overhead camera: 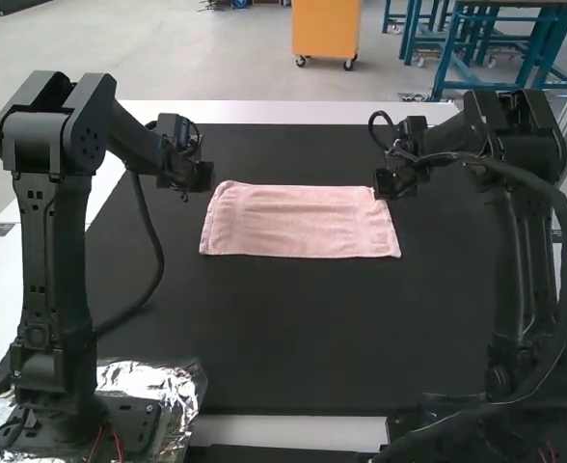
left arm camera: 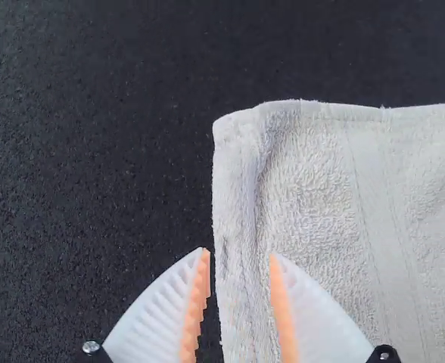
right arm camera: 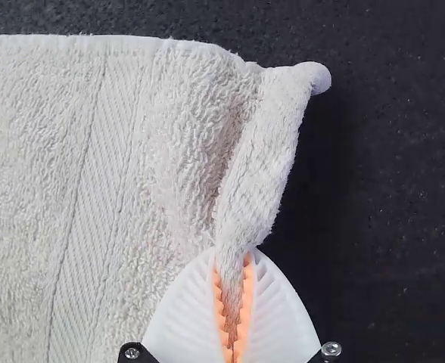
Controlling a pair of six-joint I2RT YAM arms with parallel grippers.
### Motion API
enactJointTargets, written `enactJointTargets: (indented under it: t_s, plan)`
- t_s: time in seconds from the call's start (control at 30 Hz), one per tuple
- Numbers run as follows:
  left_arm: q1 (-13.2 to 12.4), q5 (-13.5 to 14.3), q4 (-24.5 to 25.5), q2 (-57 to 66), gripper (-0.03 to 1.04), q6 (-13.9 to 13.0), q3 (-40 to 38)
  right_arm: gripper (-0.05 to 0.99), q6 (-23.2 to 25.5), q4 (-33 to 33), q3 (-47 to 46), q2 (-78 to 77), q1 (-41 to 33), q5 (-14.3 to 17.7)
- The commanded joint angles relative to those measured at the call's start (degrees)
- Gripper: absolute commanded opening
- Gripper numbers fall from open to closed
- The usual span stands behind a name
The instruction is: Fold the towel.
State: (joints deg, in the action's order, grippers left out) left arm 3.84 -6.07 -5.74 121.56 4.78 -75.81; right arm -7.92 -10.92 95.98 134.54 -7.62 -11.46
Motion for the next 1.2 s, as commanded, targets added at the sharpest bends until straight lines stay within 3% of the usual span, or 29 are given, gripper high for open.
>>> enactJointTargets:
  t_s: [0.0,0.1,0.4,0.53,0.57,0.6,0.67,0.7,0.77,1.17]
  plan:
    - [0.65,-0.79,0.82,-1.15,0.83,0.06,0.31,-0.02,0.28,-0.07,0.87,-3.32,-0.91,-1.46]
    - [1.00,0.18,1.43,-0.36,0.95,-0.21,0.49,-0.02,0.28,0.02,0.17,-3.32,-1.00,-1.46]
    - [0.82,1.85,-0.33,4.48,0.96,-0.73,0.05,-0.02,0.54,0.19,-0.18,-3.32,-1.26,-1.46]
    - [0.91,2.29,1.26,6.59,0.95,-1.17,-1.01,-0.02,0.63,0.28,-0.27,-3.32,-1.26,-1.46]
    - [0.82,2.29,1.43,7.03,0.88,-1.17,-1.09,-0.02,0.63,0.28,-0.45,-3.32,-1.08,-1.46]
    - [0.82,2.29,1.52,7.55,0.74,-1.08,-1.09,-0.02,0.63,0.28,-0.54,-3.32,-1.08,-1.46]
    - [0.73,1.49,0.38,8.34,0.15,-0.91,-0.83,-0.02,0.72,0.28,-0.97,-3.32,-0.91,-1.46]
    - [0.73,1.41,-0.59,8.52,0.01,-0.73,-0.74,-0.02,0.72,0.28,-1.15,-3.32,-0.91,-1.54]
    - [0.47,-0.44,-1.29,8.34,0.02,-0.47,-0.65,-0.02,0.72,0.37,-1.50,-3.32,-0.91,-1.54]
    - [-1.02,-3.95,0.55,0.17,0.02,-0.29,-0.83,-0.03,1.60,0.37,-0.80,-5.25,-0.73,-2.77]
